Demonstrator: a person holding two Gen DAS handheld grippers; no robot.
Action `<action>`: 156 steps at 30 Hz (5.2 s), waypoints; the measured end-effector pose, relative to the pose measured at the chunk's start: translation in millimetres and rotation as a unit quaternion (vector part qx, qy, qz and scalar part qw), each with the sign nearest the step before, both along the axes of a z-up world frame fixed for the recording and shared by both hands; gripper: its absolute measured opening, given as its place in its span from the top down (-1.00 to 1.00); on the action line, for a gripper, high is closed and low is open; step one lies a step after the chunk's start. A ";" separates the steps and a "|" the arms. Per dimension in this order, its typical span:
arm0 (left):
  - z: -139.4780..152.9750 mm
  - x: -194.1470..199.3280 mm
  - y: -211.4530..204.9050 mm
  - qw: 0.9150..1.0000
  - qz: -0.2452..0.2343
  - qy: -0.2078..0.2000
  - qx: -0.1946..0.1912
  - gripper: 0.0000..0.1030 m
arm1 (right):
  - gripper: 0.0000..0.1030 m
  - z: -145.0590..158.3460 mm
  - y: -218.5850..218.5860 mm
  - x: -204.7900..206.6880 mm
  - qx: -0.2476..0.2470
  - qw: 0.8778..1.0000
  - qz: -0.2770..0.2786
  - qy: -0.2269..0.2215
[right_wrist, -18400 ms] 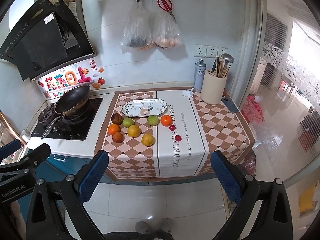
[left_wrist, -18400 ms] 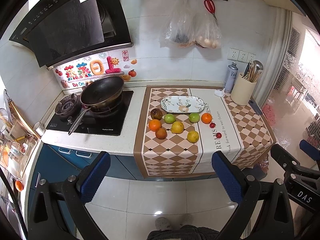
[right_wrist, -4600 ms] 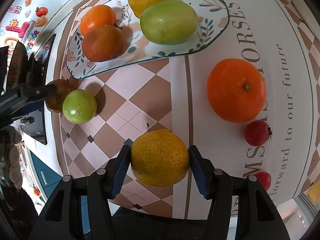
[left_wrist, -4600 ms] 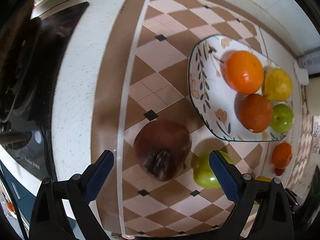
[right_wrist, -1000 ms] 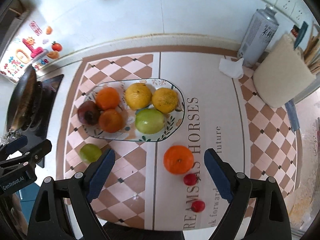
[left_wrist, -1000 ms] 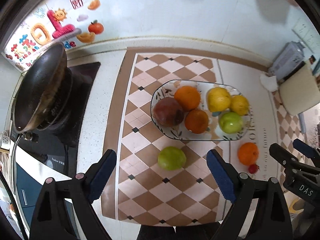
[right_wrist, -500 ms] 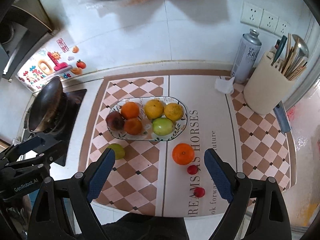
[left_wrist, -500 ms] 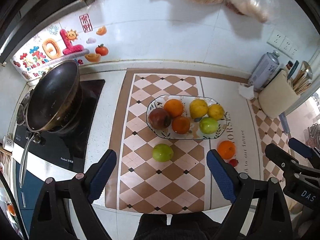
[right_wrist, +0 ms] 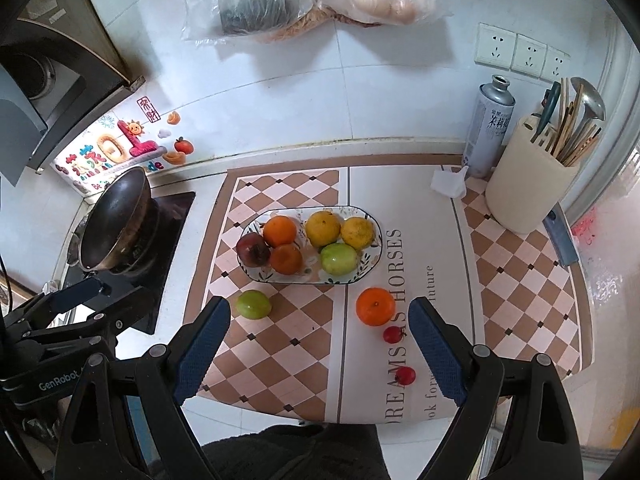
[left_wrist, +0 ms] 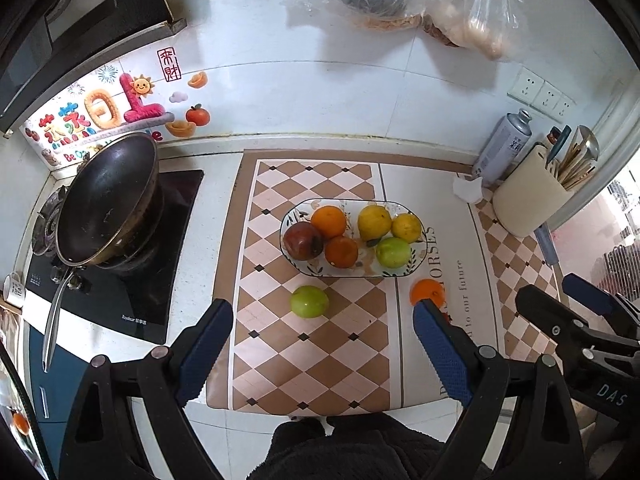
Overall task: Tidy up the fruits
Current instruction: 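Lift both open tools away from the plate, then grasp the green fruit with the left tool while the right tool grasps the large orange, then carry both fruits onto the white floral plate and open both tools, then lift both open tools away and move them toward the cherry tomatoes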
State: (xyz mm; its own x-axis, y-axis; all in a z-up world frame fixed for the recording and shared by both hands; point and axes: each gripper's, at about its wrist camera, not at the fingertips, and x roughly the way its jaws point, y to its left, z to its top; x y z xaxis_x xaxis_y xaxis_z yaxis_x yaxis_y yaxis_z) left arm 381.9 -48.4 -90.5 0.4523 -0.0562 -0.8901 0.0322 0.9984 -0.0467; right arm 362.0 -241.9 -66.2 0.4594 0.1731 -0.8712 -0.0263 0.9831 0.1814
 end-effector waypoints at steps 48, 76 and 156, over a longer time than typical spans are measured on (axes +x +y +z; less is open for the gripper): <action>-271.1 125.5 -3.0 0.966 0.014 0.258 0.001 -0.26 | -0.66 -291.4 -50.2 123.2 0.039 0.967 -0.041 0.249; -280.4 77.1 -30.9 0.960 -0.004 0.278 -0.024 -0.15 | -0.32 -317.9 7.1 98.4 0.094 0.950 0.033 0.295; -139.4 136.3 9.3 0.994 -0.007 0.109 0.027 -0.66 | -0.79 -172.3 -17.2 120.1 -0.023 0.994 -0.018 0.108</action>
